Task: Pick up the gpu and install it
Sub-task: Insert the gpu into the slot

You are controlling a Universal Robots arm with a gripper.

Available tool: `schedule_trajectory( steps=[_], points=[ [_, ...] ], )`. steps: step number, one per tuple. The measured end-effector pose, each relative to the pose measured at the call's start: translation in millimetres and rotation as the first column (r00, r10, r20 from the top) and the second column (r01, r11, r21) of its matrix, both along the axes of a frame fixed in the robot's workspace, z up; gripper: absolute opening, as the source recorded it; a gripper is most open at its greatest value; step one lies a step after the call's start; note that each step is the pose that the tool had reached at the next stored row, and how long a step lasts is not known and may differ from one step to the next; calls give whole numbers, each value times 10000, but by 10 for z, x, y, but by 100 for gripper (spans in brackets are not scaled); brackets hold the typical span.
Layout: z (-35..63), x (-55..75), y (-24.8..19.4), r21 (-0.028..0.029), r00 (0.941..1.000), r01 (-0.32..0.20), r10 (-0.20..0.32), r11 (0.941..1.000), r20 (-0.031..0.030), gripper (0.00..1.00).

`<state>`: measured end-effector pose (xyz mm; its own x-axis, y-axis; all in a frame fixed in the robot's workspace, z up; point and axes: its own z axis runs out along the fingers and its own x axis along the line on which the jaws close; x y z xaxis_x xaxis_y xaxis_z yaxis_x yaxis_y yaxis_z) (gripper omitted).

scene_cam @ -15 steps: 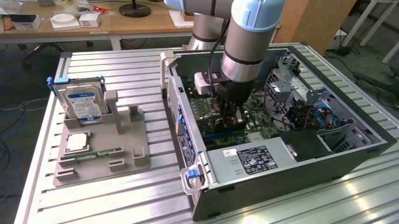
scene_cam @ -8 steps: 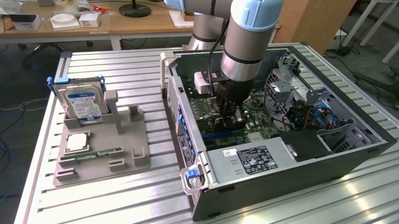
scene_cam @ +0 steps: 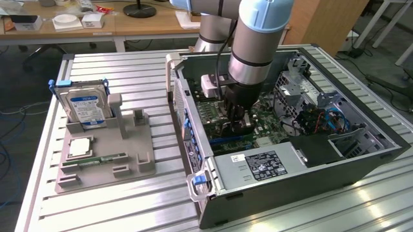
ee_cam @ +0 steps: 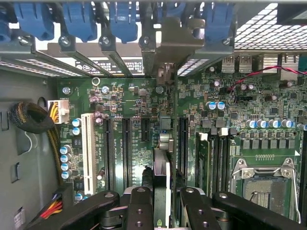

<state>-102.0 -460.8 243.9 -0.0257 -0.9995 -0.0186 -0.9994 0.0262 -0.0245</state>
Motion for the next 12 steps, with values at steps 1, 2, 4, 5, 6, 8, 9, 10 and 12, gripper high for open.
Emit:
schedule_trajectory(
  steps=[1,2,4,5,6,8,9,10,12],
  points=[
    [-1,0,0,1,10000,1,-1,10000,0,27],
    [-3,0,-1,0,10000,1,-1,10000,0,27],
    [-16,0,-1,1,10000,0,0,10000,0,27],
    [-20,0,-1,0,10000,0,0,10000,0,27],
    [-23,0,-1,-1,10000,1,-1,10000,0,27],
    [-24,0,-1,-2,10000,0,0,10000,-1,27],
    [-24,0,-1,0,10000,0,0,10000,0,27],
    [-26,0,-1,3,10000,0,0,10000,0,27],
    [-26,0,-1,5,10000,0,0,10000,0,27]
  ],
)
